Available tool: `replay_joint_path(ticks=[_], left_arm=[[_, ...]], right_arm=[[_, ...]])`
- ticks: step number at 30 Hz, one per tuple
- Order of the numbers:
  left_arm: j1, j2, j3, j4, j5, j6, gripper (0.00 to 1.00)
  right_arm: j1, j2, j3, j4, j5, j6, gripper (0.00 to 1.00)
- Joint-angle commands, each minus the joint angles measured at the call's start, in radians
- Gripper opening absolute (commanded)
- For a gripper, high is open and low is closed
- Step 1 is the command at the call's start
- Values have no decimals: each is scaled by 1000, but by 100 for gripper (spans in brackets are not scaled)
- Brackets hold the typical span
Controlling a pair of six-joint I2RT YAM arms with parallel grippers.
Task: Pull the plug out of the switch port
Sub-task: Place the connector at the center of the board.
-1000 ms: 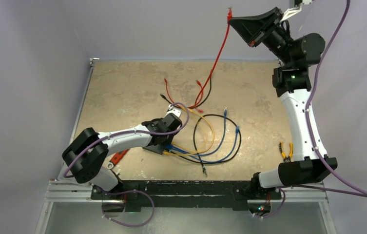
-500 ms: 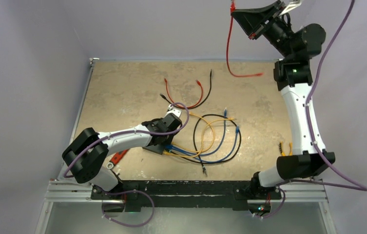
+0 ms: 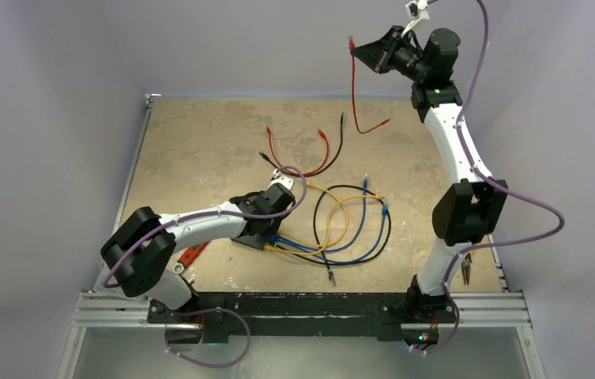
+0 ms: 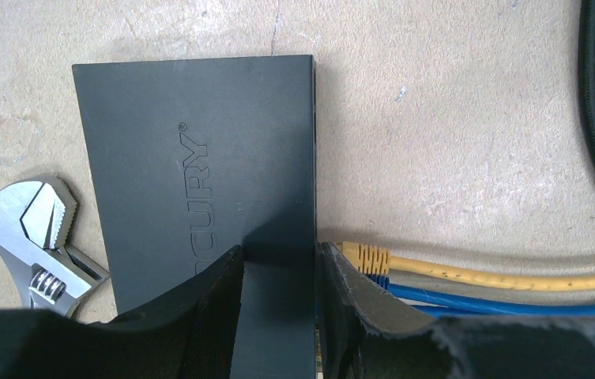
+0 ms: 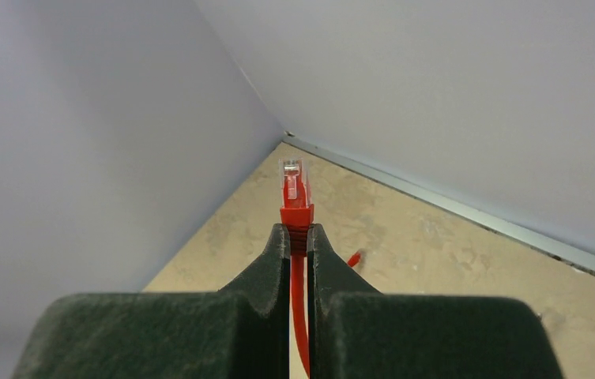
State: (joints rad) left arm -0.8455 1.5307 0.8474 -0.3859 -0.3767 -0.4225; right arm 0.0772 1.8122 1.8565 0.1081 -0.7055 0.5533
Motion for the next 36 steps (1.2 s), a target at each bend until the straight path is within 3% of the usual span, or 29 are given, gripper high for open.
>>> replay_joint_path(ticks=[1,9,22,36], left_arm=[[9,54,-31,-34,42,-9,37],[9,62,-25,-39,42,-14,37],[7,63,-30,-34,47,-20,36],[8,54,-36,-41,45,-19,36]], right_arm=[[-5,65,143,-52,-1,-55,0],[12,153,124,-29,-39,-35,0],[155,287,113,-75,-34,-70,0],[285,452,145,-15,-53,-3,0]])
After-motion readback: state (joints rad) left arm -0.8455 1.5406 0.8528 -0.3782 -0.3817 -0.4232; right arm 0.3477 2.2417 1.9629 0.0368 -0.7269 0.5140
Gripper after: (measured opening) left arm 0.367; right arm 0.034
